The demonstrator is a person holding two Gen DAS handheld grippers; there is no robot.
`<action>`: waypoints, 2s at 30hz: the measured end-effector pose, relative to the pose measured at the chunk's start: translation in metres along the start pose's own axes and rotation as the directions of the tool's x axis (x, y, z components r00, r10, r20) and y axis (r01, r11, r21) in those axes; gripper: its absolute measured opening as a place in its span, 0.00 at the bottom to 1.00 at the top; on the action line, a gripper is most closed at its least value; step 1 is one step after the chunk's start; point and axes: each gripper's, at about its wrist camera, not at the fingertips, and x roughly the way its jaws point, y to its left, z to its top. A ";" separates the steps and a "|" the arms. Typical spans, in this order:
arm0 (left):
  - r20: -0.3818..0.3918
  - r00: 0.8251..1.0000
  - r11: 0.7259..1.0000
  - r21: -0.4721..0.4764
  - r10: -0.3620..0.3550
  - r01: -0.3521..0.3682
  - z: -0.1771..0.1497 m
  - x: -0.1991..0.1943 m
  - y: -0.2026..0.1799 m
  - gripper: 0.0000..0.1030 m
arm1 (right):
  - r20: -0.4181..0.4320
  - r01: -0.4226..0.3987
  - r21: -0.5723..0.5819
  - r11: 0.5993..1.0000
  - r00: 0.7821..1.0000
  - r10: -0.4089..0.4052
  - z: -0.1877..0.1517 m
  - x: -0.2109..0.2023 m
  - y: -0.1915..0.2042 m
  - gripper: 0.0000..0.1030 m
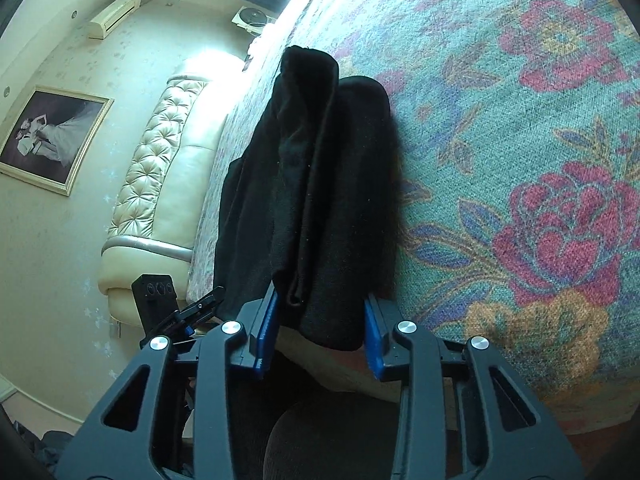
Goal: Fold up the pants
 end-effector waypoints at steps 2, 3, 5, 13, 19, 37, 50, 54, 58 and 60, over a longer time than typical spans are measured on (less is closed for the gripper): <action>0.004 1.000 1.000 0.012 0.005 -0.005 -0.002 0.000 0.001 0.53 | -0.002 -0.017 0.023 1.000 1.000 0.017 0.000 0.001 -0.007 0.34; 0.006 1.000 1.000 0.018 0.009 -0.009 -0.002 0.000 -0.001 0.53 | -0.003 -0.022 0.024 0.999 1.000 0.022 0.000 0.001 -0.008 0.34; 0.009 1.000 0.999 0.031 0.018 -0.019 -0.002 0.000 -0.002 0.53 | -0.004 -0.024 0.023 0.999 1.000 0.025 0.000 0.002 -0.008 0.34; 0.016 1.000 0.999 0.042 0.005 -0.006 -0.003 -0.004 0.004 0.52 | -0.003 -0.036 0.022 0.999 0.999 0.036 -0.002 0.001 -0.011 0.34; -0.004 0.998 0.998 0.018 -0.067 0.067 0.000 -0.010 0.017 0.52 | -0.010 -0.049 0.021 0.999 0.999 0.049 -0.001 -0.004 -0.018 0.34; 0.071 0.970 0.969 -0.069 -0.234 0.239 0.061 -0.010 0.072 0.82 | 0.096 -0.048 0.040 0.998 0.994 0.044 0.052 -0.043 -0.036 0.87; 0.022 0.959 0.957 -0.059 -0.283 0.284 0.111 0.046 0.057 0.82 | 0.054 -0.087 0.025 0.996 0.995 0.085 0.109 0.013 -0.021 0.87; 0.010 0.959 0.956 -0.067 -0.285 0.285 0.126 0.057 0.053 0.82 | 0.055 -0.091 0.031 0.995 0.995 0.089 0.121 0.024 -0.014 0.89; -0.014 0.964 0.963 -0.041 -0.266 0.266 0.137 0.067 0.044 0.82 | 0.044 -0.084 0.022 0.996 0.996 0.083 0.125 0.031 -0.009 0.90; -0.022 0.968 0.968 -0.020 -0.252 0.251 0.134 0.067 0.041 0.83 | 0.038 -0.087 0.019 0.996 0.995 0.087 0.126 0.033 -0.007 0.90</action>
